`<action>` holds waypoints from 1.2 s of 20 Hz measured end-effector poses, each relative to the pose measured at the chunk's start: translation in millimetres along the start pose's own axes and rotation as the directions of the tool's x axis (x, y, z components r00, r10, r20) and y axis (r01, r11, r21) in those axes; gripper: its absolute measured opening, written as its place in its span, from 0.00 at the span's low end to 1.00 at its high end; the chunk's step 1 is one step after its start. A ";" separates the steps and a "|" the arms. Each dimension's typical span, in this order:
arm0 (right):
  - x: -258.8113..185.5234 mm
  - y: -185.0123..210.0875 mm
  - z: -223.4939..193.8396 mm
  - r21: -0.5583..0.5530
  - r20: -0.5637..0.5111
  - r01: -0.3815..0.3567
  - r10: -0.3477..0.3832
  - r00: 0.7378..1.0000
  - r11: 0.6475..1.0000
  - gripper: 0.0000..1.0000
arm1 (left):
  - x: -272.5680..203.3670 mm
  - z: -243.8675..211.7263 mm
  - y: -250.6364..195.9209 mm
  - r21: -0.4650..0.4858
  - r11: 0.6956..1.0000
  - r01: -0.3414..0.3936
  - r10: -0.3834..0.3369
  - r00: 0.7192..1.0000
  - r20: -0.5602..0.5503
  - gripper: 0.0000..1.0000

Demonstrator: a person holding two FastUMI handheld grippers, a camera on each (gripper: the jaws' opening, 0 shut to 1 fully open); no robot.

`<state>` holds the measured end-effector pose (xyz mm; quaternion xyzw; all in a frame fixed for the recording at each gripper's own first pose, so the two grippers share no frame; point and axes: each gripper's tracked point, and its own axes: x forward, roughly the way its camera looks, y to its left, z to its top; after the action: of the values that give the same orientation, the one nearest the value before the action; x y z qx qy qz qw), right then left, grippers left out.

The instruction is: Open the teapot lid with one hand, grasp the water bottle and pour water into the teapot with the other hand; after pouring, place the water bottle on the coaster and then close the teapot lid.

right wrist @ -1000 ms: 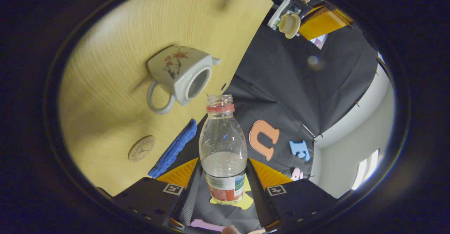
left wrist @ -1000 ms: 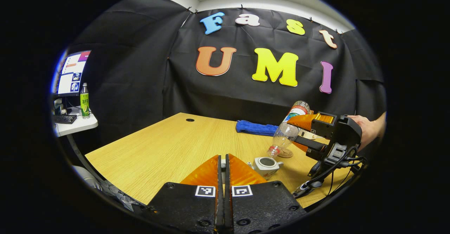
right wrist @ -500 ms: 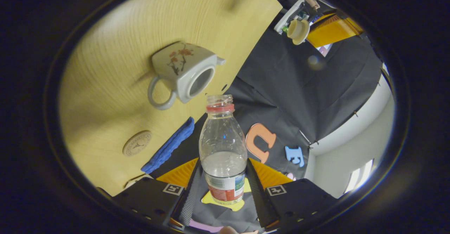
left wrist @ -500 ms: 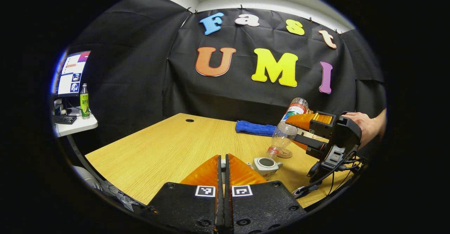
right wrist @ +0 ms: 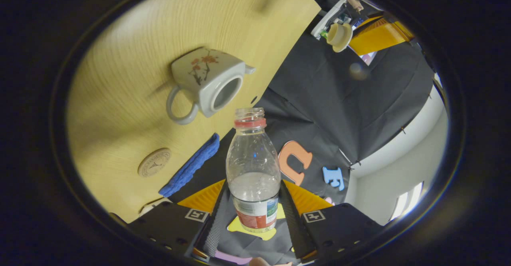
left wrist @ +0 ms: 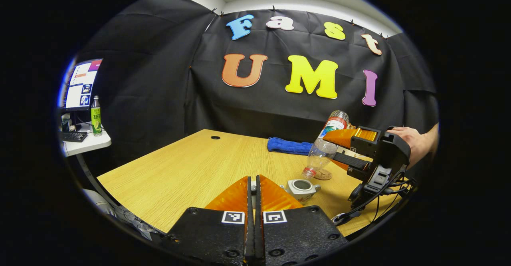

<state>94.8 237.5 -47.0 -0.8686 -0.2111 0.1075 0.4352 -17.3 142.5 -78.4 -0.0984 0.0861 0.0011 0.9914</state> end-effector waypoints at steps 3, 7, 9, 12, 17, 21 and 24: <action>2.8 3.1 -1.8 0.029 -0.004 0.006 -0.006 1.000 1.000 0.70 | -0.7 2.0 0.5 0.005 1.000 -0.007 0.007 1.000 0.000 0.03; 0.5 9.1 -5.6 0.189 -0.013 -0.022 0.025 1.000 0.982 0.71 | -1.1 9.8 -1.5 0.008 1.000 -0.010 0.010 1.000 0.009 0.03; -4.3 23.9 -5.6 0.399 -0.009 -0.088 0.100 0.995 0.913 0.72 | -0.8 13.0 -1.8 0.026 0.999 -0.021 0.020 1.000 0.015 0.03; -13.3 28.1 -1.7 0.695 0.004 -0.127 0.172 0.985 0.708 0.70 | 0.0 19.2 -8.7 0.049 0.999 -0.024 0.024 1.000 0.013 0.03; -14.4 3.7 -11.8 0.970 0.060 -0.100 0.179 0.982 0.220 0.72 | 6.2 34.5 -33.5 0.093 0.996 0.014 -0.016 1.000 0.022 0.03; -5.7 -1.9 -47.2 0.990 0.048 -0.024 0.169 0.984 -0.142 0.70 | 12.3 38.7 -49.4 0.111 0.993 0.029 -0.032 0.999 0.032 0.03; 2.2 2.7 -73.5 0.952 0.016 0.028 0.142 0.990 -0.303 0.71 | 13.9 39.9 -53.1 0.117 0.993 0.026 -0.030 0.999 0.034 0.03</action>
<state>124.7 184.9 -5.2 -0.1758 0.0279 0.2086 0.9617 4.2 98.1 -31.9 -0.0415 0.0669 -0.0161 0.9968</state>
